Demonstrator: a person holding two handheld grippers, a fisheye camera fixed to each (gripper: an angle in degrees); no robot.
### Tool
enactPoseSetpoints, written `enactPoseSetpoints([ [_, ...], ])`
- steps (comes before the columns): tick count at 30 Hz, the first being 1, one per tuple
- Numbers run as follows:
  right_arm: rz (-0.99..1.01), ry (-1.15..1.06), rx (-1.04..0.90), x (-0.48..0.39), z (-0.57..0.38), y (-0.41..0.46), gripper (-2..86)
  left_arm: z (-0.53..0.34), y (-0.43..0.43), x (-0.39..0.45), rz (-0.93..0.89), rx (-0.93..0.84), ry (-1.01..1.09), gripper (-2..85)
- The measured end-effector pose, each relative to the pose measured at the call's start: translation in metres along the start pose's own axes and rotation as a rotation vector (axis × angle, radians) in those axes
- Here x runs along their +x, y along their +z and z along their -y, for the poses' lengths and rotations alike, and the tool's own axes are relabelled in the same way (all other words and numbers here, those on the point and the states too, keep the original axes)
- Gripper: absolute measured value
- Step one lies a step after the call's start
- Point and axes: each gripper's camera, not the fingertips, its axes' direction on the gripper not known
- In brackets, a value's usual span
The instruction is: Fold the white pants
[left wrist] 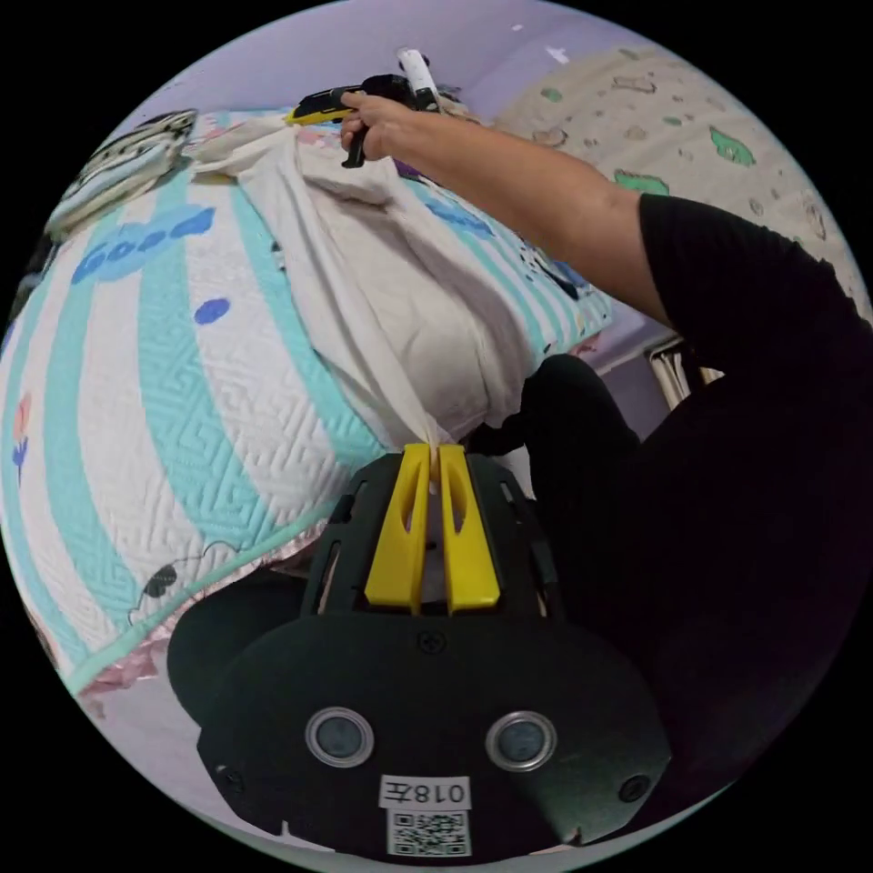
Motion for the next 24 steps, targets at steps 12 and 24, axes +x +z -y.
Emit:
enactPoseSetpoints([
  [12,0.074,0.31,0.043,0.157,-0.032,-0.08,0.1,0.111,0.131,0.081,0.029,-0.188,0.042,-0.1],
  [24,-0.049,0.189,-0.014,0.143,-0.041,-0.171,4.5,0.119,0.15,0.11,-0.152,-0.27,0.081,11.8],
])
